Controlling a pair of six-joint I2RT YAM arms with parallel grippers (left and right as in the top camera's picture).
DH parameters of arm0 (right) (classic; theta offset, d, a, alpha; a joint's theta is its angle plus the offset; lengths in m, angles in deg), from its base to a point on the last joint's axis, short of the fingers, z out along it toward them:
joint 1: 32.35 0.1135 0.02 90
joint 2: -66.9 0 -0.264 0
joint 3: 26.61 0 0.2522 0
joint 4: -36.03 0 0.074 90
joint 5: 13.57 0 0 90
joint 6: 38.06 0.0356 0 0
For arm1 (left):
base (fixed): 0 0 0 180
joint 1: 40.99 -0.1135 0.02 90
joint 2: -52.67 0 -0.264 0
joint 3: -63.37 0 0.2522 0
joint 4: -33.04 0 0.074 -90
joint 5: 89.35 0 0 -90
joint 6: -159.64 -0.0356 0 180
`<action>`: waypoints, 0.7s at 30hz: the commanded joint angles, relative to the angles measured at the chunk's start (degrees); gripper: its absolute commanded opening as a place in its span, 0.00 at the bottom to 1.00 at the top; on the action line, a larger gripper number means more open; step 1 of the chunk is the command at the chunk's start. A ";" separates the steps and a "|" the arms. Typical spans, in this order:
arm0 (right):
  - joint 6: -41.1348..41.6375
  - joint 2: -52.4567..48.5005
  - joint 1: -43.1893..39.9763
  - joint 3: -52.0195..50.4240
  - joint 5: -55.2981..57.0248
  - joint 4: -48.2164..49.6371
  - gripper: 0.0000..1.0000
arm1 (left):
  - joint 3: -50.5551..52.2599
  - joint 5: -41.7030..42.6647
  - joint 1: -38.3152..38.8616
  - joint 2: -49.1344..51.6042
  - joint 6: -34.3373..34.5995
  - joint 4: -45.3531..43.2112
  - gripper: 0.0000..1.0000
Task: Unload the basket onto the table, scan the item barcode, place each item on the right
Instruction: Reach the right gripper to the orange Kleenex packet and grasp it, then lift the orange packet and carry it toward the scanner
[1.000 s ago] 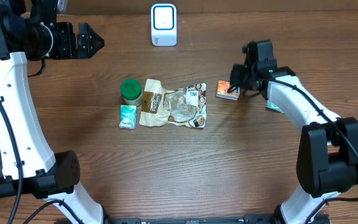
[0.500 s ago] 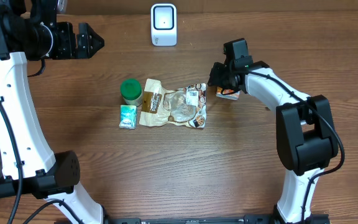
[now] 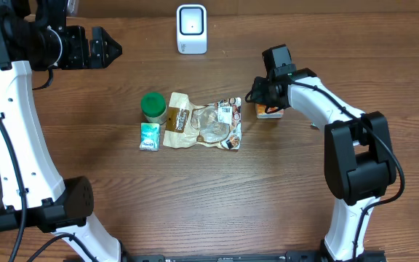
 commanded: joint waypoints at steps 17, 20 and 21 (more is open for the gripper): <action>-4.39 17.99 -4.46 5.51 -7.32 -25.31 0.19 | -0.04 0.02 0.11 -0.04 -1.11 0.09 1.00; -1.55 17.94 -8.59 4.81 -7.89 -27.23 0.34 | -0.04 0.02 0.11 -0.04 -1.11 0.09 1.00; -1.55 17.66 -9.11 3.98 -8.48 -27.17 0.39 | -0.04 0.02 0.11 -0.02 -1.11 0.09 1.00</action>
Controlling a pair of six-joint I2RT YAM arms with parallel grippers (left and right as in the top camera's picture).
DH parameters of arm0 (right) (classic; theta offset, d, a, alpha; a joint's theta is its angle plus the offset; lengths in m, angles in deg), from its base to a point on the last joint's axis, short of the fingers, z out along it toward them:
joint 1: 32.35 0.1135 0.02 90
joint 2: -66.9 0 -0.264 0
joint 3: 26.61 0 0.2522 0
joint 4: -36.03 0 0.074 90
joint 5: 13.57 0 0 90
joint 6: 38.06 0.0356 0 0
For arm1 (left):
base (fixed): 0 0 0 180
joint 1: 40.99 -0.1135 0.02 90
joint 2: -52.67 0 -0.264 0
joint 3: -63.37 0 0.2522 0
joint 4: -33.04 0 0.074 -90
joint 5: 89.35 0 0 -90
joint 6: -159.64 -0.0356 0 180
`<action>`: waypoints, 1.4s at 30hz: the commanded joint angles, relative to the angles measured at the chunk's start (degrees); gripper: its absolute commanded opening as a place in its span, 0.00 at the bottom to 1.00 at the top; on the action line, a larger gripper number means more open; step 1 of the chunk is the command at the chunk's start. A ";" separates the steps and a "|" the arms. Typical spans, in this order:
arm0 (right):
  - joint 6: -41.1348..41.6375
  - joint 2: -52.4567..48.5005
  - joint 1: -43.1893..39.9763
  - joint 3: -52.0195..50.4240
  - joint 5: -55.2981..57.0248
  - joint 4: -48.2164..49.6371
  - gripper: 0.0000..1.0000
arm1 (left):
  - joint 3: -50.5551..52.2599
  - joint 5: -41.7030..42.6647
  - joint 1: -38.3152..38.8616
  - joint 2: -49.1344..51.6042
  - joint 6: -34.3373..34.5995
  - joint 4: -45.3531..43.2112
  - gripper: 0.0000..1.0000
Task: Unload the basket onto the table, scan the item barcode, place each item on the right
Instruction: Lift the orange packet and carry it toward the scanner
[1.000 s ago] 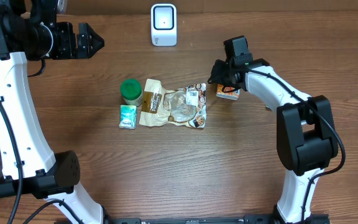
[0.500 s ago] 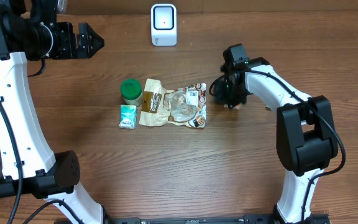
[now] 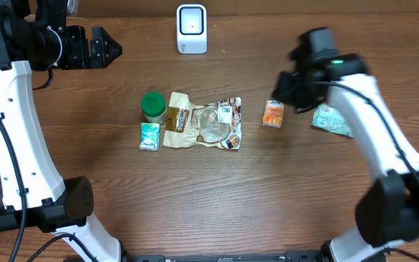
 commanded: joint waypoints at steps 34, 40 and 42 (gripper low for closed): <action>3.76 -8.39 -2.84 -17.42 -25.55 23.45 0.04 | -0.04 0.02 0.11 -0.04 -1.09 0.09 1.00; 2.82 -3.98 -4.00 -13.75 -60.17 26.40 0.04 | -0.04 0.02 0.50 -0.04 -1.09 0.09 1.00; 6.47 -3.98 -4.24 -13.60 -68.70 29.70 0.04 | -0.04 0.02 0.48 -0.04 -1.09 0.09 1.00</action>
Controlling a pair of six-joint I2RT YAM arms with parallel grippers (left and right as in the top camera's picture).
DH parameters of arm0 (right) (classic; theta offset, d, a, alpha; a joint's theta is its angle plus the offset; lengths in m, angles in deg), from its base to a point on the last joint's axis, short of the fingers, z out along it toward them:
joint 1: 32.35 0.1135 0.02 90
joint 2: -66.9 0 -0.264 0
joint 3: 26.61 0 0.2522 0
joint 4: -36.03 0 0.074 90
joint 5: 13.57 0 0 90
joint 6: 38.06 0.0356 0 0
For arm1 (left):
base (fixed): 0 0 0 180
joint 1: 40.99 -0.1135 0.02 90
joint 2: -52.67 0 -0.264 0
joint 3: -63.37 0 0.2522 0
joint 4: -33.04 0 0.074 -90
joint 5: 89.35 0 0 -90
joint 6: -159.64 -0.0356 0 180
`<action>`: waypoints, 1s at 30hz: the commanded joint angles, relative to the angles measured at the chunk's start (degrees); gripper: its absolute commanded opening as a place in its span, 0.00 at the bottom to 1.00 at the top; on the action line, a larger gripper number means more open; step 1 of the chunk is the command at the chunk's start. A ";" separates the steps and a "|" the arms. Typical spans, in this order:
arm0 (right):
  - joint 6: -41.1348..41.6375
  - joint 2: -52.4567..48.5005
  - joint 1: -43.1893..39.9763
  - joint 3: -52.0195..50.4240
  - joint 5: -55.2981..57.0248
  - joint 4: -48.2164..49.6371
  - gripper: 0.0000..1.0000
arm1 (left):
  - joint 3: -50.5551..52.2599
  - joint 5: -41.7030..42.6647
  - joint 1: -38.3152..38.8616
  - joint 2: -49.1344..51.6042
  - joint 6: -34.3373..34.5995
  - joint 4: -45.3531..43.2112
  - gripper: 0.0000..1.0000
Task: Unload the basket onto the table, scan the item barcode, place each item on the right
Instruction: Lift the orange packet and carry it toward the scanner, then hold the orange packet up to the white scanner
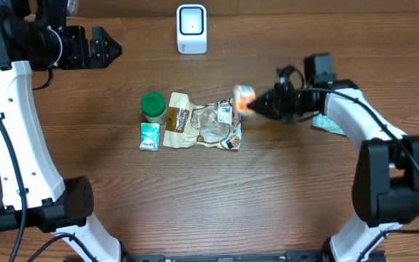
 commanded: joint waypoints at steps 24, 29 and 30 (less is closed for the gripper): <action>19.41 2.91 6.69 2.05 -12.48 22.71 0.04 | -0.04 0.02 0.50 -0.04 -1.11 0.09 1.00; 10.19 2.91 11.13 4.72 13.33 6.54 0.04 | -0.04 0.02 0.46 -0.04 -1.11 0.09 1.00; 8.68 2.91 12.07 5.66 19.34 2.86 0.04 | -0.04 0.02 0.46 -0.04 -1.11 0.09 1.00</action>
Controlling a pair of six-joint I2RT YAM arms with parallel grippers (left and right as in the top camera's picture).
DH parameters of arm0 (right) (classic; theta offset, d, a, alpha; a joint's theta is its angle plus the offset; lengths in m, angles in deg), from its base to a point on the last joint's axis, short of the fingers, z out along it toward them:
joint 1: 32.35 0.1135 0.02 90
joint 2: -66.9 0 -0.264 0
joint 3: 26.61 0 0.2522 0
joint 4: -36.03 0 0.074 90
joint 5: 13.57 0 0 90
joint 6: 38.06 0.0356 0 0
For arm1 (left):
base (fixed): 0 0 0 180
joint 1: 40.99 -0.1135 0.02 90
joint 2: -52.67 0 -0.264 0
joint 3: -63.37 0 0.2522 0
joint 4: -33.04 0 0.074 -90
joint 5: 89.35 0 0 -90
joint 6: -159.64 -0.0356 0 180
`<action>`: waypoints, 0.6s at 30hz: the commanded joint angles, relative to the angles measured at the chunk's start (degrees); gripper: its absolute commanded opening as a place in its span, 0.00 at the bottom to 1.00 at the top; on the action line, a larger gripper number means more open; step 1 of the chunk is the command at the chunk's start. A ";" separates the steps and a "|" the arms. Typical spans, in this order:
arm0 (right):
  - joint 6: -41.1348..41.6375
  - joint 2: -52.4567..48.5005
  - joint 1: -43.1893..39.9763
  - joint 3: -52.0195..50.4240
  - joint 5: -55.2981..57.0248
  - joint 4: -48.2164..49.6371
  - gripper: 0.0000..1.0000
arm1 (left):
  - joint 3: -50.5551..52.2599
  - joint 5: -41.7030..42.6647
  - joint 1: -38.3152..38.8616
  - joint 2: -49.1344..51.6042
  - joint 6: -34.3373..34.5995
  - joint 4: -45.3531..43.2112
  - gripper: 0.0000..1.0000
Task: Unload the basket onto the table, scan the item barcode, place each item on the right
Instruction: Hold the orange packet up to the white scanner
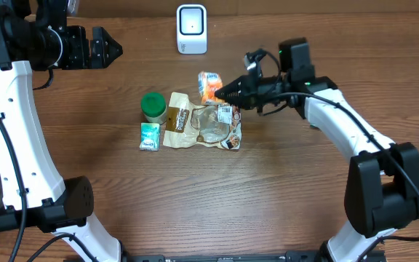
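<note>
A white barcode scanner [191,29] stands at the far middle of the table. My right gripper [222,92] reaches in from the right and is shut on a small orange box [209,86]. The box is held in the air over the far edge of the pouch, below and slightly right of the scanner. My left gripper [112,49] hangs at the far left, away from all items; the overhead view does not show how its jaws stand.
On the table lie a tan and clear snack pouch [198,125], a green-capped tub [153,106] to its left, and a small teal packet [149,136] in front of the tub. The left arm's white links run down the left side.
The right gripper has carried the orange box left and farther back, from the pouch's right edge to over its far edge, closer to the scanner. The left arm has not moved.
At first the right gripper was down at the orange box, right of the pouch. Then the box lay on the table with the gripper off to its right. Later the gripper held the box in the air by the pouch, and now nearer the scanner.
</note>
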 commanded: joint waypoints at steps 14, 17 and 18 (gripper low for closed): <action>-20.90 -4.39 5.51 39.80 63.49 -26.67 0.04 | -0.04 0.02 0.37 -0.04 -1.11 0.11 1.00; -30.23 -8.81 6.56 40.81 75.17 -15.23 0.04 | -0.04 0.02 0.37 -0.04 -1.11 0.11 1.00; -33.70 -10.54 7.06 40.81 77.64 -11.54 0.04 | -0.04 0.04 0.37 -0.02 -1.11 0.11 1.00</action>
